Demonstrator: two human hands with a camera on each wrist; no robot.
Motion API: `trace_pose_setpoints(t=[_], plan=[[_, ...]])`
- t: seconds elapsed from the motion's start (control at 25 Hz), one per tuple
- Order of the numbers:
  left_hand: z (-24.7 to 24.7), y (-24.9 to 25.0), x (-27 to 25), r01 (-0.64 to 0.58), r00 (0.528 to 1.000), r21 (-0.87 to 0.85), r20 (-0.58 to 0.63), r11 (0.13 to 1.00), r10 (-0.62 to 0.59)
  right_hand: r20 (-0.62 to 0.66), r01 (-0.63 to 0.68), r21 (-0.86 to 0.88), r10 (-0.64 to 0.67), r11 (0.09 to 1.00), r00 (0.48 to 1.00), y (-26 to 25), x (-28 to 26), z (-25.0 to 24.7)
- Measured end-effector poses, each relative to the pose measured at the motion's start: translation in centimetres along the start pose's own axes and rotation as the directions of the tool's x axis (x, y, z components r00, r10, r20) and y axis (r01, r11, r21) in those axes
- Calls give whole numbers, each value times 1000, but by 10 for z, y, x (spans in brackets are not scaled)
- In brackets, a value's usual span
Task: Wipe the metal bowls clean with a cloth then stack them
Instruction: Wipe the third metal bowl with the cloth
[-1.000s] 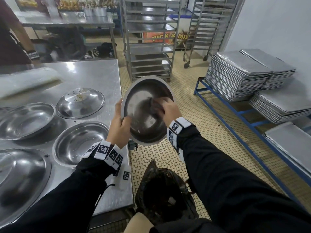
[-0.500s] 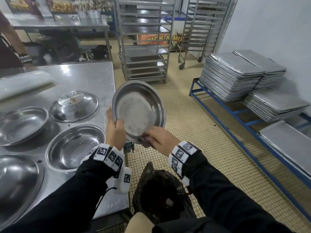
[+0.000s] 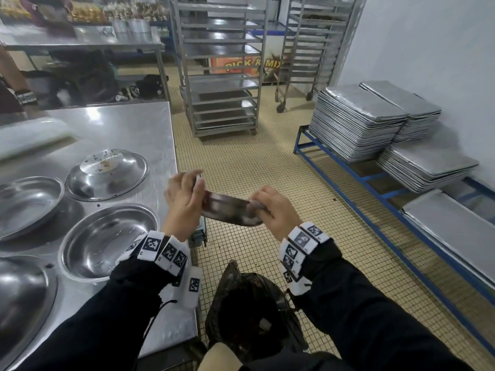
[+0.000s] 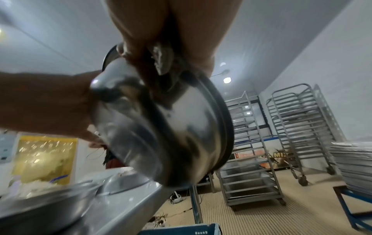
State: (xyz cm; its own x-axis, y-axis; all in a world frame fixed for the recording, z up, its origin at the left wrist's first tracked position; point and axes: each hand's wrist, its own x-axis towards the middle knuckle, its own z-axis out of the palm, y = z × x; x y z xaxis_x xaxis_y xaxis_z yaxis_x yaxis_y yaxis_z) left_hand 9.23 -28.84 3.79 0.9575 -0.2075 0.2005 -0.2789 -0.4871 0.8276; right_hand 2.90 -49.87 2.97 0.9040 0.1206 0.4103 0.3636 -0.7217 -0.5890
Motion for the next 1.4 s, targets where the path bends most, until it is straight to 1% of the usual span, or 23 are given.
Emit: trace_pose_setpoints(t=[0.04,0.08,0.12,0.16,0.24,0.28,0.36,0.44,0.48,0.52,0.6,0.68,0.72,0.8,0.84,0.88,0.96,1.04,1.12,1.16,1.24,1.32,1.4], plan=[[-4,-1,2,-126,991,105,50,987,121,5,-23,16,23,1000,1000,2,2,-8],[-7,-1,6,-222,973,160,107,962,206,10,-36,24,36,999,999,5,4,-14],[-10,-1,9,-285,953,185,161,940,257,16,-40,23,40,999,999,8,6,-18],[-12,2,11,-321,939,188,193,928,285,18,-47,19,46,999,999,12,7,-20],[-12,5,15,-331,932,189,217,925,289,-16,-69,-22,69,997,998,19,9,-21],[-10,5,15,-320,938,203,206,926,279,-62,-86,-47,83,995,995,23,10,-19],[-2,3,12,-242,964,188,155,952,214,-189,-160,-42,150,986,970,28,9,-12],[4,4,8,-97,993,65,80,993,92,-298,-242,35,242,970,924,27,6,-3],[6,5,6,-25,998,-12,50,1000,26,-322,-270,76,280,960,905,23,3,3],[9,6,4,36,999,-89,25,995,-34,-320,-290,117,312,950,894,18,-1,12],[16,9,0,146,989,-257,9,955,-149,-262,-302,164,336,939,905,4,-13,34],[24,12,-1,240,966,-413,15,879,-257,-178,-252,95,266,963,948,-12,-25,55],[26,12,-1,265,956,-453,6,851,-295,-141,-203,40,207,978,968,-18,-27,64],[30,13,-3,287,944,-498,3,818,-330,-136,-104,-25,100,994,986,-24,-22,70],[31,13,-4,293,942,-516,14,805,-335,-160,-84,-30,78,996,984,-22,-14,68],[32,13,-5,299,941,-526,24,796,-338,-183,-94,-27,88,995,979,-19,-3,63],[31,13,-5,310,936,-538,26,784,-352,-179,-196,-29,188,980,966,0,18,53],[29,13,-3,316,930,-557,21,768,-368,-153,-328,-76,314,942,937,27,25,46],[27,11,0,307,930,-541,-6,783,-368,-132,-416,-115,401,902,906,45,13,45],[26,9,1,301,929,-530,-23,793,-368,-119,-435,-110,423,894,898,45,2,47],[26,3,1,298,930,-484,-47,823,-365,-99,-407,-22,403,913,910,30,-19,56],[26,5,-2,295,934,-453,-50,841,-355,-99,-311,64,317,948,943,8,-31,67],[27,8,-4,281,939,-450,-55,848,-340,-137,-233,34,235,972,962,-4,-27,76]])
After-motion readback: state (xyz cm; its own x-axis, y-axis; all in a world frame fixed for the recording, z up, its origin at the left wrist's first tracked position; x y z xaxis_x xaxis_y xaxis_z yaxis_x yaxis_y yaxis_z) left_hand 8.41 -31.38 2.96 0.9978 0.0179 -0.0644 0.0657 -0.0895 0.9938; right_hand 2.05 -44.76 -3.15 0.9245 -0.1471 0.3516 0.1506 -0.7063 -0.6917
